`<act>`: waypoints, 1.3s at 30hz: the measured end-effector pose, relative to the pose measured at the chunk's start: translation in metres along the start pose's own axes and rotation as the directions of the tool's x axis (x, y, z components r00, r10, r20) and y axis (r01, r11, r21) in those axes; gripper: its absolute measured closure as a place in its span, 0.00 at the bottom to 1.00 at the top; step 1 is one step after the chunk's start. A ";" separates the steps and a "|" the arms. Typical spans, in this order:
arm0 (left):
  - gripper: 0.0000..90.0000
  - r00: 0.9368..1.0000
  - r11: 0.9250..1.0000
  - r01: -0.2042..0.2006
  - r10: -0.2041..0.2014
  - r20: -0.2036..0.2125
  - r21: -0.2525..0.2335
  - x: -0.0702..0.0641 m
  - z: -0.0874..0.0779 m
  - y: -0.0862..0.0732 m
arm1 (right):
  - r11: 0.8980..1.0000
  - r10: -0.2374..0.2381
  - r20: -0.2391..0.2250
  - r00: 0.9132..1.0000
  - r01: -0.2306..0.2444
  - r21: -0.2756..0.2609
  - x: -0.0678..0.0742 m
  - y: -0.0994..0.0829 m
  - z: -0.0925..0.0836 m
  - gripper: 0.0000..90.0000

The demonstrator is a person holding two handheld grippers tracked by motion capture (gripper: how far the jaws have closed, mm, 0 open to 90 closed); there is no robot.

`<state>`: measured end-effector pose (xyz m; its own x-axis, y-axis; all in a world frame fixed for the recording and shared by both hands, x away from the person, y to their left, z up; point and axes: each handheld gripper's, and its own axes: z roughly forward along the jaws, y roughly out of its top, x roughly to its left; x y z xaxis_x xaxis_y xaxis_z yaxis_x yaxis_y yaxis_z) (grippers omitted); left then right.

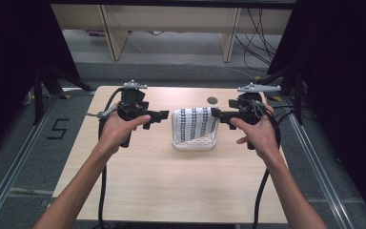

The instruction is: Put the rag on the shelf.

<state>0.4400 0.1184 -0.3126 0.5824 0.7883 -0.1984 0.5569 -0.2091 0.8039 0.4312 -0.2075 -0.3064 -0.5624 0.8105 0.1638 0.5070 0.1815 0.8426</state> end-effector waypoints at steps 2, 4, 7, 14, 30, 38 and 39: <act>0.17 1.000 1.000 -0.005 0.005 0.005 -0.003 -0.001 -0.002 -0.003 | 1.000 -0.008 -0.008 1.000 0.008 -0.008 -0.001 -0.004 -0.001 0.25; 0.17 1.000 1.000 -0.002 0.002 0.017 -0.011 -0.002 -0.005 -0.007 | 1.000 -0.006 0.000 1.000 0.006 -0.010 0.001 -0.007 -0.004 0.25; 0.17 1.000 1.000 -0.001 0.001 0.021 -0.024 -0.004 -0.008 -0.011 | 1.000 -0.020 -0.007 1.000 0.020 -0.015 0.000 -0.011 -0.004 0.25; 0.17 0.999 0.999 -0.020 0.021 0.031 -0.039 -0.012 -0.013 -0.025 | 1.000 -0.013 -0.016 1.000 0.013 -0.016 0.000 -0.022 -0.007 0.25; 0.17 0.997 0.998 -0.066 0.066 0.026 0.000 -0.011 -0.017 -0.080 | 0.999 -0.039 -0.038 0.999 0.040 0.023 0.011 -0.053 -0.016 0.25; 0.17 0.997 0.997 -0.073 0.073 0.030 0.006 -0.004 -0.021 -0.099 | 0.999 -0.024 -0.056 0.998 0.025 0.026 0.013 -0.069 -0.014 0.25; 0.17 0.997 0.997 -0.073 0.073 0.030 0.006 -0.004 -0.021 -0.099 | 0.999 -0.027 -0.053 0.998 0.028 0.031 0.013 -0.070 -0.014 0.25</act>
<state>0.3696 0.1480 -0.3799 0.6390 0.7531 -0.1566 0.5166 -0.2693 0.8128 0.3787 -0.2175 -0.3562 -0.6094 0.7748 0.1680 0.5106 0.2215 0.8308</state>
